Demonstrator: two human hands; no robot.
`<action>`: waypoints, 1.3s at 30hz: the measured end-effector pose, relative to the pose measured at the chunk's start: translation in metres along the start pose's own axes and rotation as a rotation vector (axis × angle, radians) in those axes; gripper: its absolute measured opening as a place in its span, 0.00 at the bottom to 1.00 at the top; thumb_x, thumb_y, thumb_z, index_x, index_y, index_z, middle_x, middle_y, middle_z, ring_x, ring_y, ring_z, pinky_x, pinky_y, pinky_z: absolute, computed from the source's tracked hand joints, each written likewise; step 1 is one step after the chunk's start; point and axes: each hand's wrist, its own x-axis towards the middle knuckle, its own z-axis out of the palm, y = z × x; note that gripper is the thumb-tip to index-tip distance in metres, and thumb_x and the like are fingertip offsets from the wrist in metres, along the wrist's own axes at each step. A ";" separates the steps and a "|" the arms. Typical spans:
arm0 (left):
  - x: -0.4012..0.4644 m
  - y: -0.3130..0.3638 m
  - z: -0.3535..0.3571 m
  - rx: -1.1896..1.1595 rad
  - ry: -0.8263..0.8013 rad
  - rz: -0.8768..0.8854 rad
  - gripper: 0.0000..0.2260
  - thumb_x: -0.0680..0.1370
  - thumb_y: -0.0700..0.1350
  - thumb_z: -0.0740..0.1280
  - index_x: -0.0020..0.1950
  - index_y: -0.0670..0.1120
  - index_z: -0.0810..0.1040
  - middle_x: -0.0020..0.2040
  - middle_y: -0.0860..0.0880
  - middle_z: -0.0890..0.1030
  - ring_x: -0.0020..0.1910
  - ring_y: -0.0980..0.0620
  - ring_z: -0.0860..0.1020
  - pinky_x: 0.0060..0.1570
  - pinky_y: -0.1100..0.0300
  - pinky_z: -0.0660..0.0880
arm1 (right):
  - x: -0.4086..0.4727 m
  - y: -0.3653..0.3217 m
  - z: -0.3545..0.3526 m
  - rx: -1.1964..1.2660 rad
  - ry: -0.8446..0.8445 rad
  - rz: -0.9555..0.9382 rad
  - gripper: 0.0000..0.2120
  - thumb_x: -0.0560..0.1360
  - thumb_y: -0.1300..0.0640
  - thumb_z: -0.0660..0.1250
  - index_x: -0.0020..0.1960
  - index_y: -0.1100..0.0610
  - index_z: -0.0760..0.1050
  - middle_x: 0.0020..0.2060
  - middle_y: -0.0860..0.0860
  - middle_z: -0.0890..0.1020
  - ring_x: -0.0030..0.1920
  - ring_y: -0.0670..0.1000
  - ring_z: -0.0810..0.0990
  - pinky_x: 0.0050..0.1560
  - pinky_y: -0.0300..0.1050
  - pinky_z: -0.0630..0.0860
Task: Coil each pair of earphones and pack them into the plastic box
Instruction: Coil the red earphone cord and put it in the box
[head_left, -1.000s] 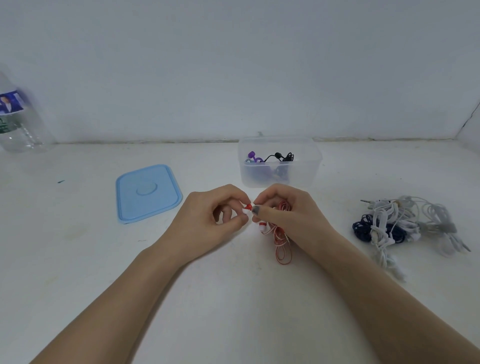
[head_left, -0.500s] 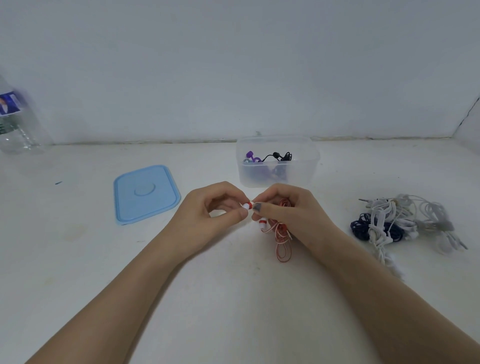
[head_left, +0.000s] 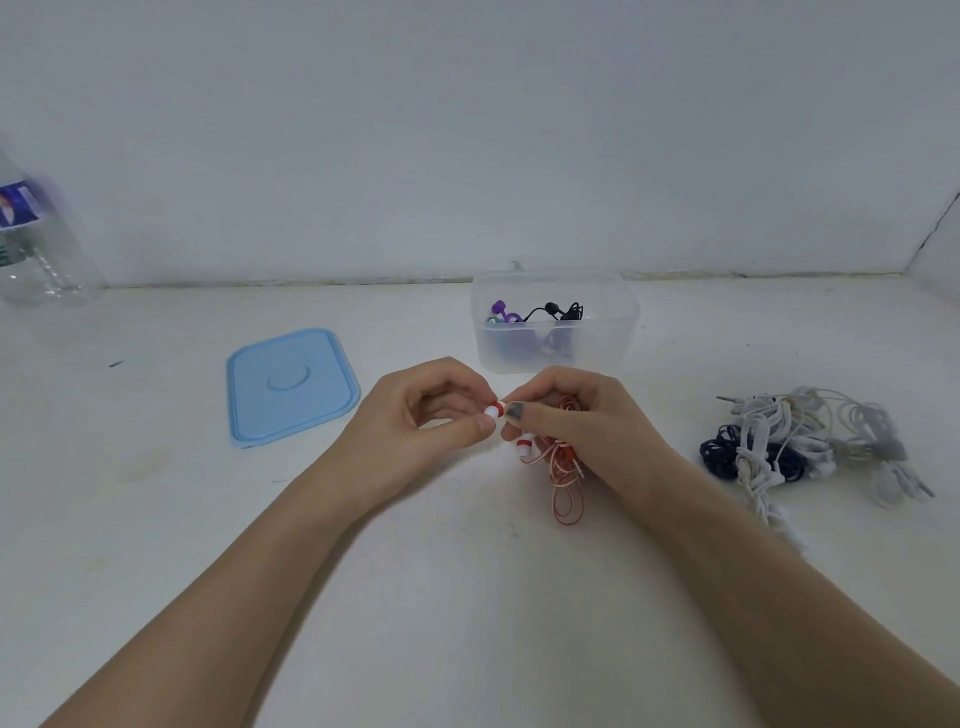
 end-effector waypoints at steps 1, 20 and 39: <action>0.000 -0.001 0.000 -0.005 -0.001 -0.006 0.05 0.76 0.34 0.73 0.49 0.43 0.82 0.43 0.47 0.86 0.44 0.52 0.83 0.49 0.63 0.76 | 0.000 0.000 0.000 -0.004 -0.002 0.002 0.03 0.75 0.66 0.71 0.47 0.67 0.81 0.36 0.58 0.86 0.31 0.50 0.81 0.35 0.36 0.75; -0.001 0.001 0.005 -0.061 0.002 0.000 0.02 0.78 0.34 0.71 0.48 0.39 0.80 0.39 0.44 0.83 0.41 0.51 0.78 0.45 0.64 0.73 | -0.002 -0.004 0.001 0.007 -0.008 0.029 0.04 0.75 0.66 0.71 0.46 0.68 0.80 0.37 0.58 0.86 0.32 0.49 0.81 0.34 0.35 0.74; 0.002 0.002 0.012 -0.067 0.067 -0.010 0.01 0.78 0.36 0.70 0.47 0.39 0.80 0.41 0.31 0.82 0.42 0.44 0.81 0.52 0.61 0.76 | -0.004 -0.007 0.003 -0.008 0.022 0.032 0.02 0.76 0.65 0.71 0.44 0.62 0.82 0.37 0.57 0.86 0.32 0.48 0.81 0.33 0.33 0.73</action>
